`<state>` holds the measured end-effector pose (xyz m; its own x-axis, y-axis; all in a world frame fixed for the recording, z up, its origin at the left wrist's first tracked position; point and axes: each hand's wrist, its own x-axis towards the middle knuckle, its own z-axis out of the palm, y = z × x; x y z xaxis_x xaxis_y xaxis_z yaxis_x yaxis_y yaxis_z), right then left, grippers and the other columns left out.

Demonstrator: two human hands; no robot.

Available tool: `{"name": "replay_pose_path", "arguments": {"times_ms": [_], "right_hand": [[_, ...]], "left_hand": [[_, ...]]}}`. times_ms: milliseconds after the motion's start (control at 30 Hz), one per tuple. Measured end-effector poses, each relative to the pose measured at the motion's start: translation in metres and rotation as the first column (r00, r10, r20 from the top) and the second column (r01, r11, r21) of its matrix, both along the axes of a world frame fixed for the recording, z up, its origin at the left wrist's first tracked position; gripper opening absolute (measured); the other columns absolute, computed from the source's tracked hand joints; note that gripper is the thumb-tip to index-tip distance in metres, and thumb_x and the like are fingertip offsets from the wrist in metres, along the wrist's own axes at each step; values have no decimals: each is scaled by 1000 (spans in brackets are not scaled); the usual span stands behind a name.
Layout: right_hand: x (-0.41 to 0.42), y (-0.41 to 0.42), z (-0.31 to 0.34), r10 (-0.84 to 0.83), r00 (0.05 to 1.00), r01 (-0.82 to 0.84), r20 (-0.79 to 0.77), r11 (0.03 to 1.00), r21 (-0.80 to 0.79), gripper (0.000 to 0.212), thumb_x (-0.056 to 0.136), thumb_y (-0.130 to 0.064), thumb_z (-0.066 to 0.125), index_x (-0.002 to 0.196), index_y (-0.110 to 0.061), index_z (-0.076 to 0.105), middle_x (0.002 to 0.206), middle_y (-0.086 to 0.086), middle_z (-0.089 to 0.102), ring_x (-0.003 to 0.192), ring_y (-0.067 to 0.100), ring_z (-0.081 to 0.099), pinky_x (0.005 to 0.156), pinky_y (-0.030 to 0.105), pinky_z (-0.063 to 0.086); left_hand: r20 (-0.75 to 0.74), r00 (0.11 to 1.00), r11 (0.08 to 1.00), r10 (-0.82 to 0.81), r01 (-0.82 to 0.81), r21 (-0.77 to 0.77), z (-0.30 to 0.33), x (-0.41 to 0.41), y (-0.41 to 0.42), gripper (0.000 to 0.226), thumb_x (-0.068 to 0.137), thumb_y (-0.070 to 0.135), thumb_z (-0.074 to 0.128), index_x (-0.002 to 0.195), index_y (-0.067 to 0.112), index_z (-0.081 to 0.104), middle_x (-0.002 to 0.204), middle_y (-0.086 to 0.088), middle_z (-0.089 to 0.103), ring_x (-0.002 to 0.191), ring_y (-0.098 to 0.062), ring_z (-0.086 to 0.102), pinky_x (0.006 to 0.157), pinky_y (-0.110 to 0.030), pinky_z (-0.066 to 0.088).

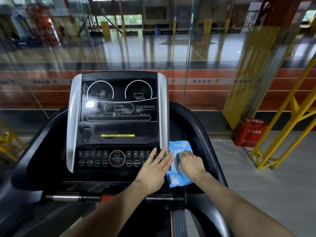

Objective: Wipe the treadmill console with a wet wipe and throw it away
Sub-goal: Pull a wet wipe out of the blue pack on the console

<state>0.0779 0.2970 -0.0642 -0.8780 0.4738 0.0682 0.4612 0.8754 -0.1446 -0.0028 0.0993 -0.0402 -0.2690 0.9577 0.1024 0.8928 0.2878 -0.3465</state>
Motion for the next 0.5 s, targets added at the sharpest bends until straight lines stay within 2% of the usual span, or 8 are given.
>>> {"name": "replay_pose_path", "arguments": {"times_ms": [100,167,300,367,500], "right_hand": [[2,1,-3,13,1000,-13,-20,1000,-15,31,102,-14,53,132,-7,59,133,7,58,125,24,55,103,33,49],[4,0,-3,8,1000,-8,-26,1000,-4,29,103,-13,52,130,-7,61,129,6,61,125,21,56,103,28,48],[6,-3,9,-168,986,168,5,985,-37,21,101,-19,50,101,-16,71,103,0,72,97,20,69,79,31,56],[3,-5,15,-226,973,230,53,971,-68,21,98,-16,51,94,-18,72,93,-1,74,86,22,71,72,32,57],[-6,-7,19,-279,956,289,93,949,-125,12,97,-19,58,103,-17,69,101,2,74,94,24,71,73,31,51]], "left_hand": [[0,1000,1000,3,-3,-3,1,0,0,83,102,35,43,164,8,-6,174,-11,-8,157,-36,-23,124,-62,-16],[-7,1000,1000,3,-3,-3,0,0,0,83,102,36,42,164,8,-6,174,-12,-9,157,-36,-22,123,-62,-17],[-12,1000,1000,2,-2,3,1,2,0,81,103,35,41,164,8,-6,174,-11,-10,157,-36,-23,123,-61,-18],[-13,1000,1000,3,-3,1,1,2,0,81,103,35,40,164,8,-8,174,-11,-11,157,-36,-24,123,-61,-18],[-9,1000,1000,5,-5,0,-1,1,0,82,103,35,41,163,8,-8,174,-12,-11,157,-36,-24,123,-62,-18]]}}
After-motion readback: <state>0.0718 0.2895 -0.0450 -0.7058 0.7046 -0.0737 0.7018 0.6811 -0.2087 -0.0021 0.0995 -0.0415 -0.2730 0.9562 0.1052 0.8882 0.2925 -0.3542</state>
